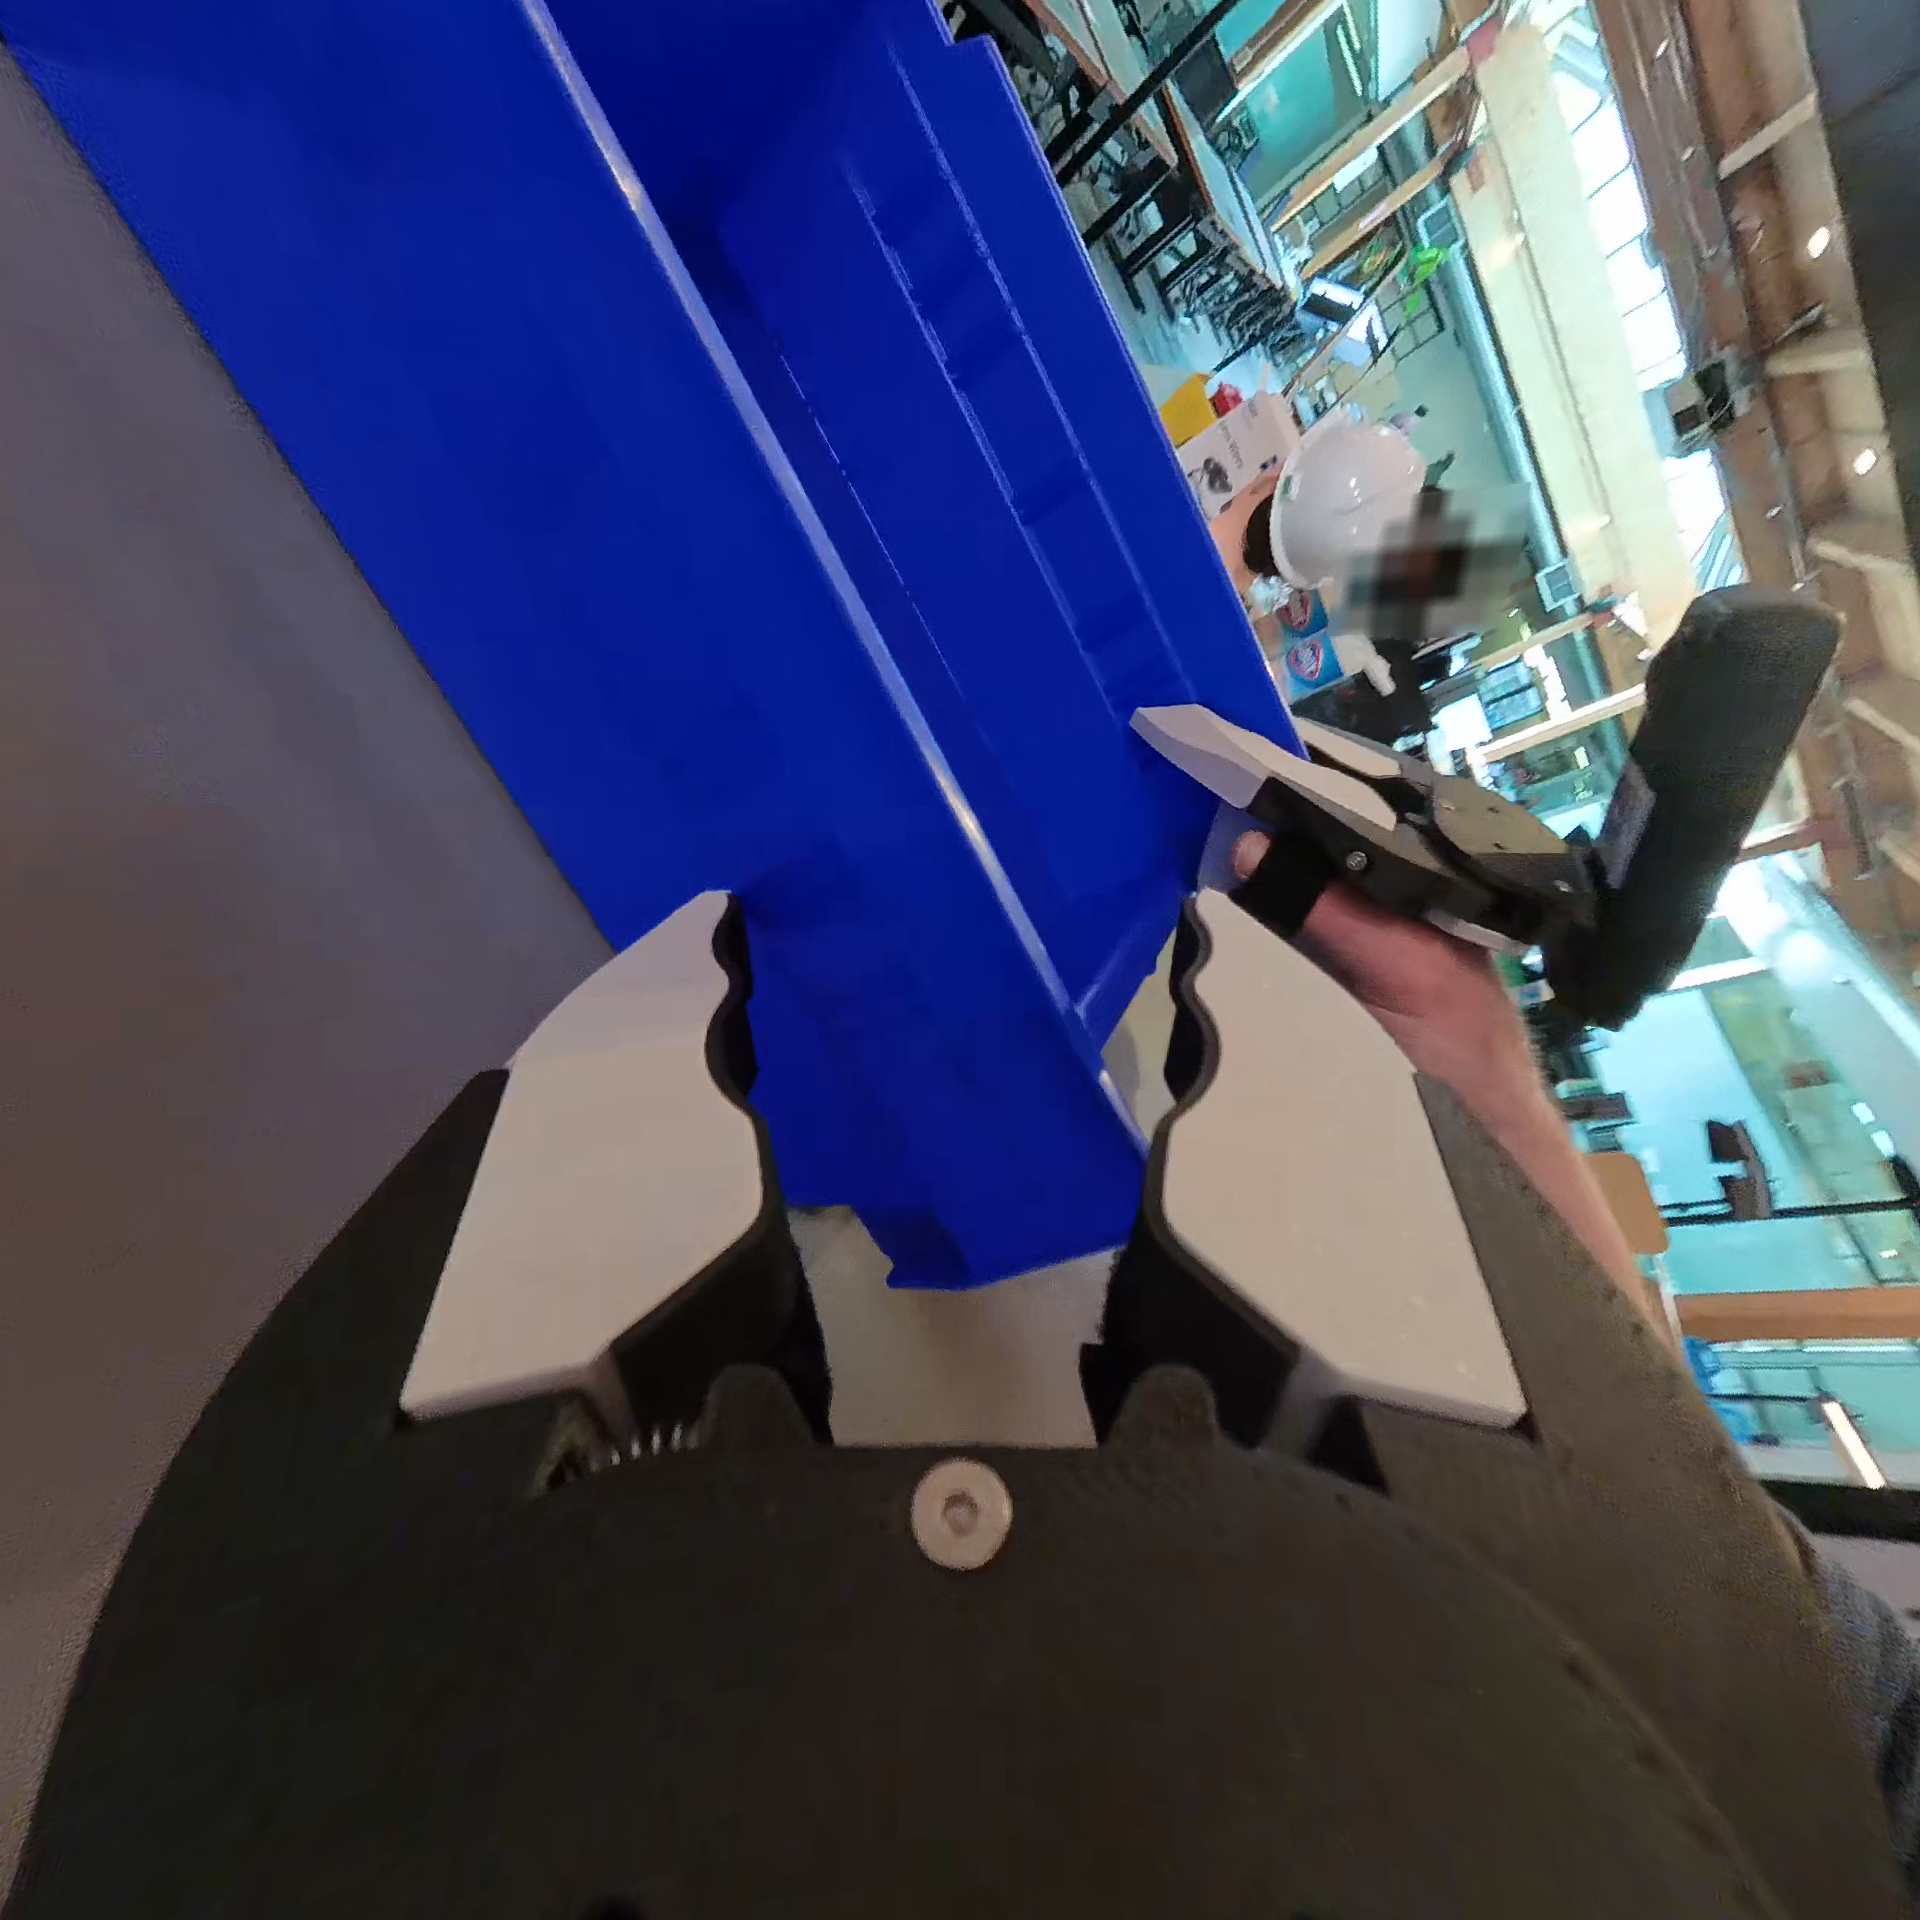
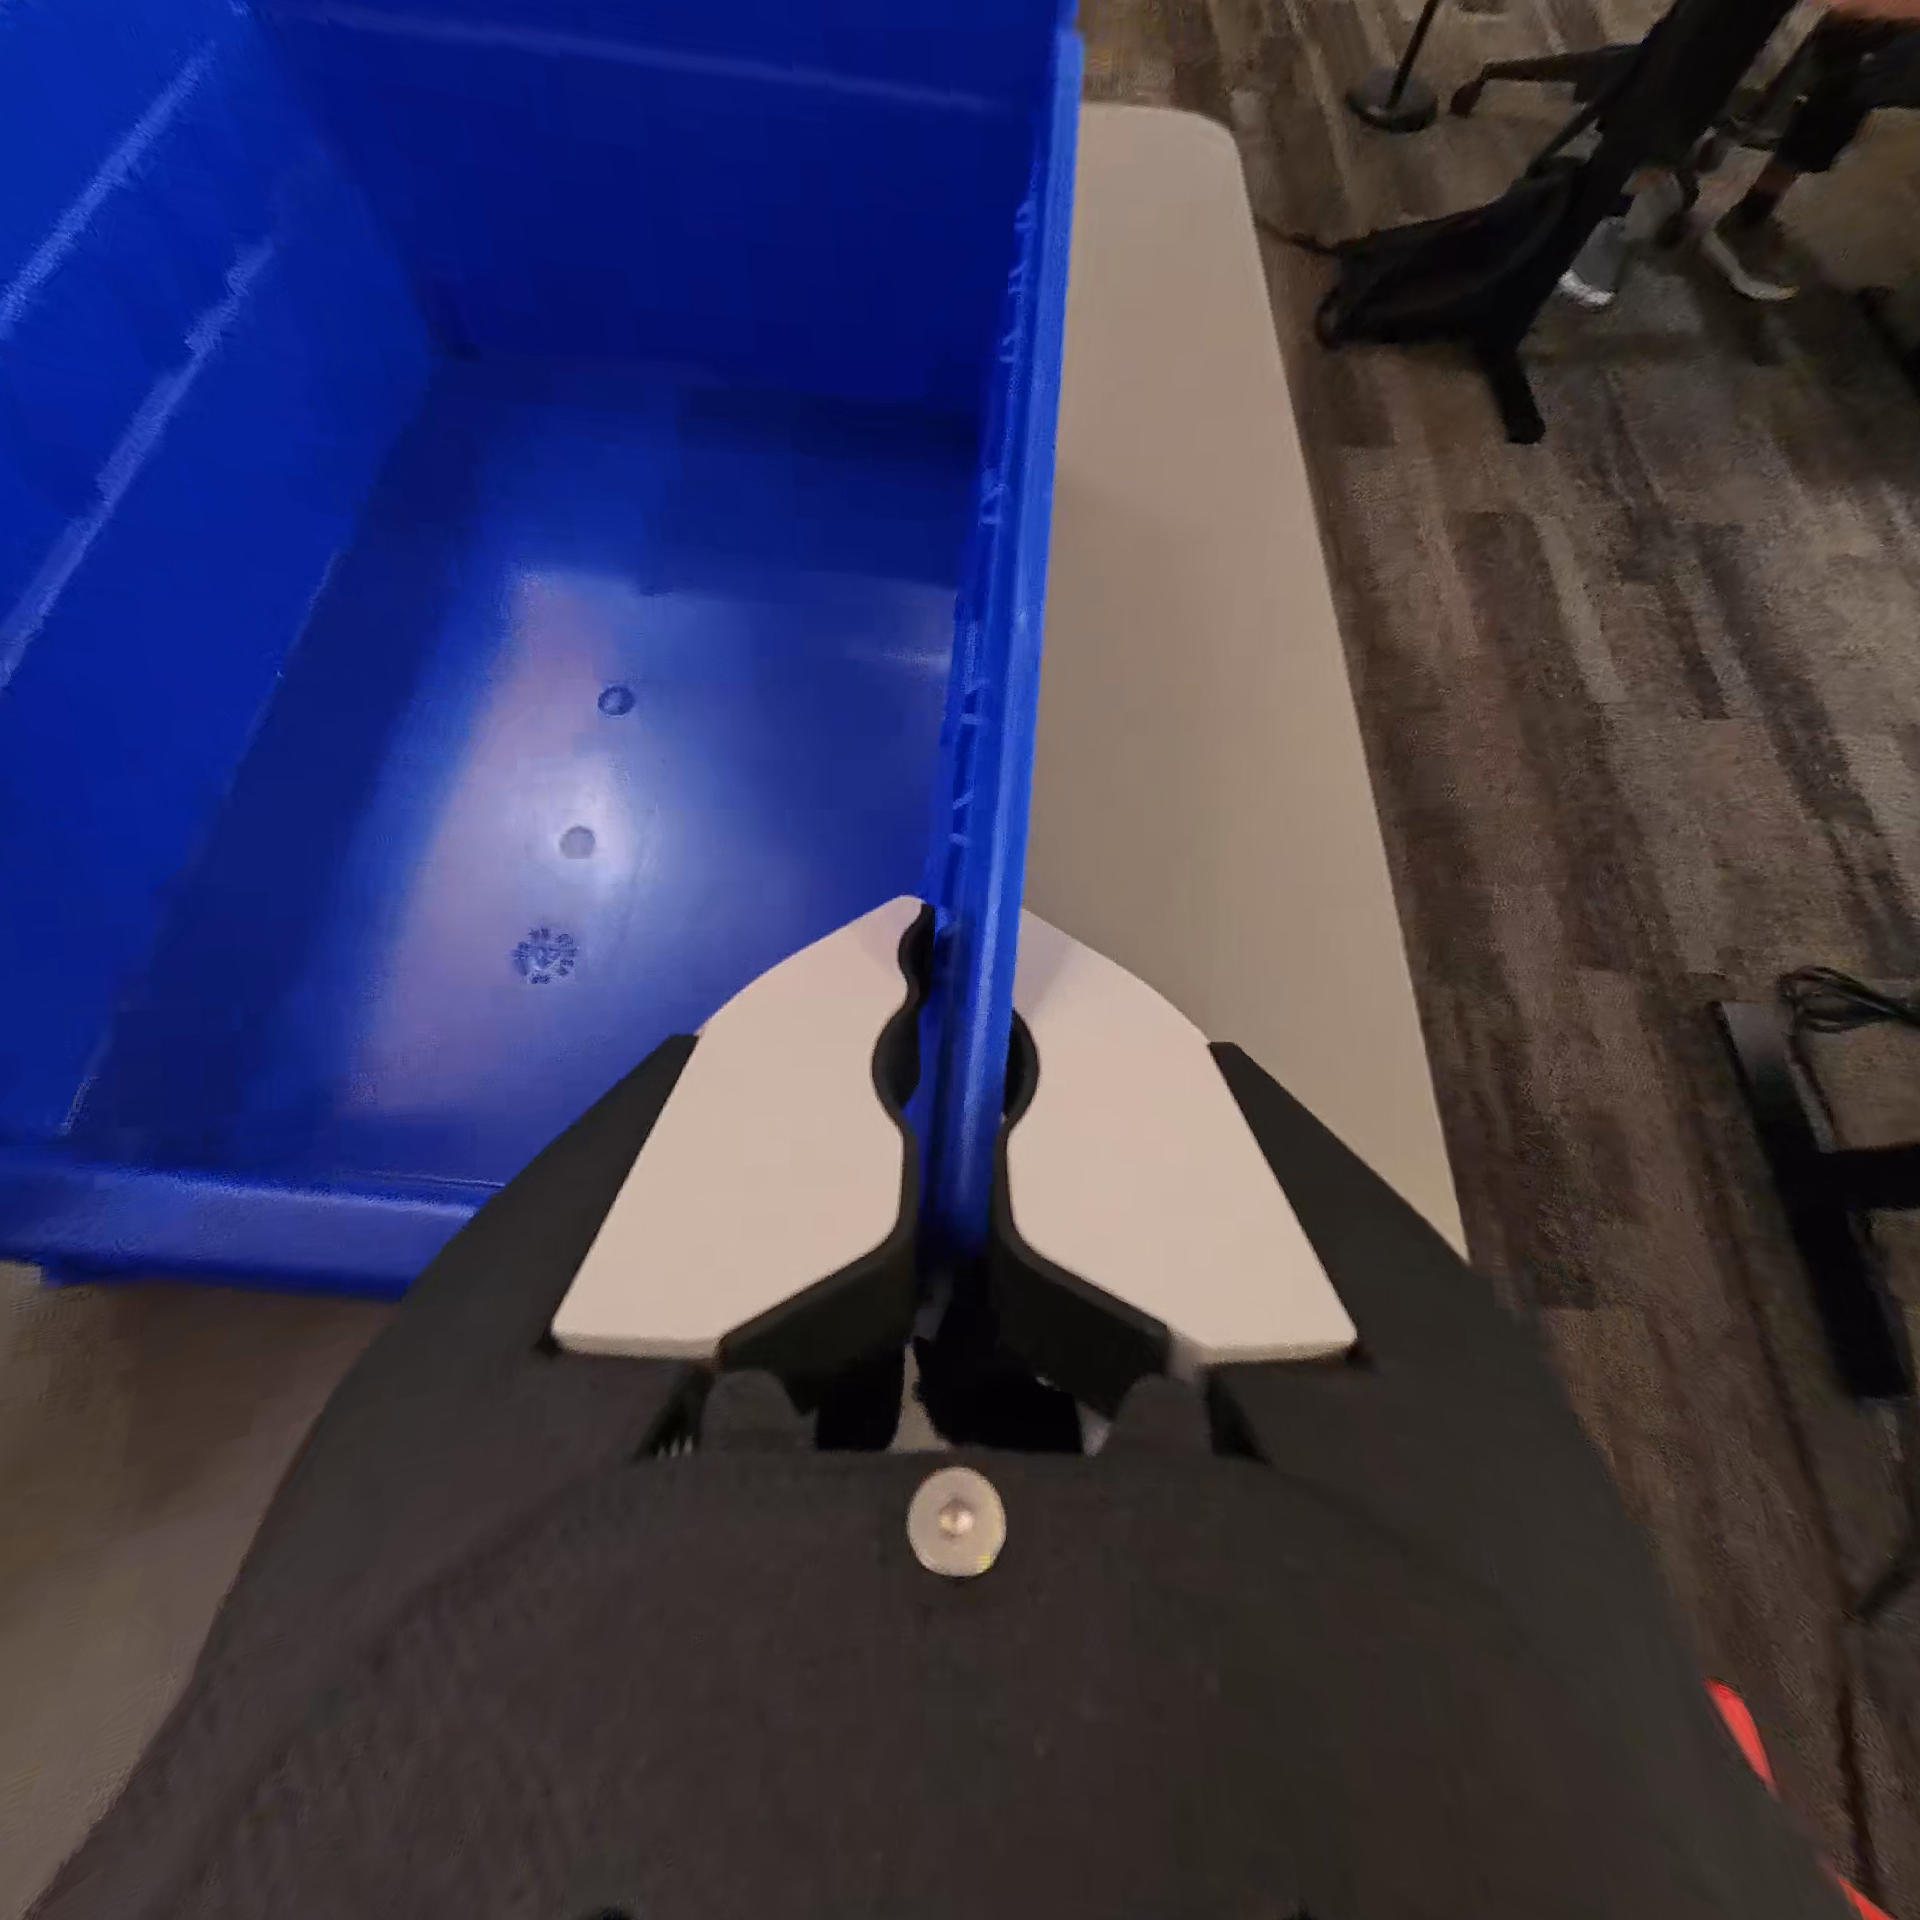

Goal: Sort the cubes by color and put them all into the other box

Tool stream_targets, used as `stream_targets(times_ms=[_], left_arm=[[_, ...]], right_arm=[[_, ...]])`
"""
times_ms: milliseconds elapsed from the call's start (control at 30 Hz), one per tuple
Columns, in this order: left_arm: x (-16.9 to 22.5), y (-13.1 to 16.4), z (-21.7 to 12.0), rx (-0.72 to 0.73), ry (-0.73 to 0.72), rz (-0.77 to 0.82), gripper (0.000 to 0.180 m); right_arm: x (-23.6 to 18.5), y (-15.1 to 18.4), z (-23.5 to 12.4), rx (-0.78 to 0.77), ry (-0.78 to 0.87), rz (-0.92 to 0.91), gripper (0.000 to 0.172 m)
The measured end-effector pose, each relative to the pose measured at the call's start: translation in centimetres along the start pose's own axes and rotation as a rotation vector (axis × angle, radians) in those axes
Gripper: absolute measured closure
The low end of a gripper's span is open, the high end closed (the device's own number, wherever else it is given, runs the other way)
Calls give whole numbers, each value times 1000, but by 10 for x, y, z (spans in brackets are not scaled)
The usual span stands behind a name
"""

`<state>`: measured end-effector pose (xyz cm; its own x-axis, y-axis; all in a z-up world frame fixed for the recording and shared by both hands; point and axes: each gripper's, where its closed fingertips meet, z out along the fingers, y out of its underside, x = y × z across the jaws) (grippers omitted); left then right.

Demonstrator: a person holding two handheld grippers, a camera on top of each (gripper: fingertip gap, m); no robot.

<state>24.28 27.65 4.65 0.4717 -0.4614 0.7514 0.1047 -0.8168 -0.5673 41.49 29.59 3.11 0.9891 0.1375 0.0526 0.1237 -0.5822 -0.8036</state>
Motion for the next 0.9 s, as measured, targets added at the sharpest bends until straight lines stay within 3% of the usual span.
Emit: stream_targets(times_ms=[300,400,500,567,700,800,900], left_arm=[[-15,-37,20,29,-2,-7,105],[-4,-39,1,66,17,56,111],[21,-21,-27,41,60,121,112],[40,-4,-58,26,90,179,114],[54,25,-144,81,79,231,118],[26,45,-221,140,-92,219,115],[-9,61,-307,207,-351,207,109]], right_arm=[[15,-29,39,-1,-39,-49,157],[15,-40,21,73,0,-35,138],[14,-53,-15,137,131,-140,122],[-20,-68,-42,211,52,-200,130],[-144,-77,-79,271,-264,-367,132],[-243,-70,-89,293,-449,-500,124],[-341,-60,-92,303,-656,-550,119]])
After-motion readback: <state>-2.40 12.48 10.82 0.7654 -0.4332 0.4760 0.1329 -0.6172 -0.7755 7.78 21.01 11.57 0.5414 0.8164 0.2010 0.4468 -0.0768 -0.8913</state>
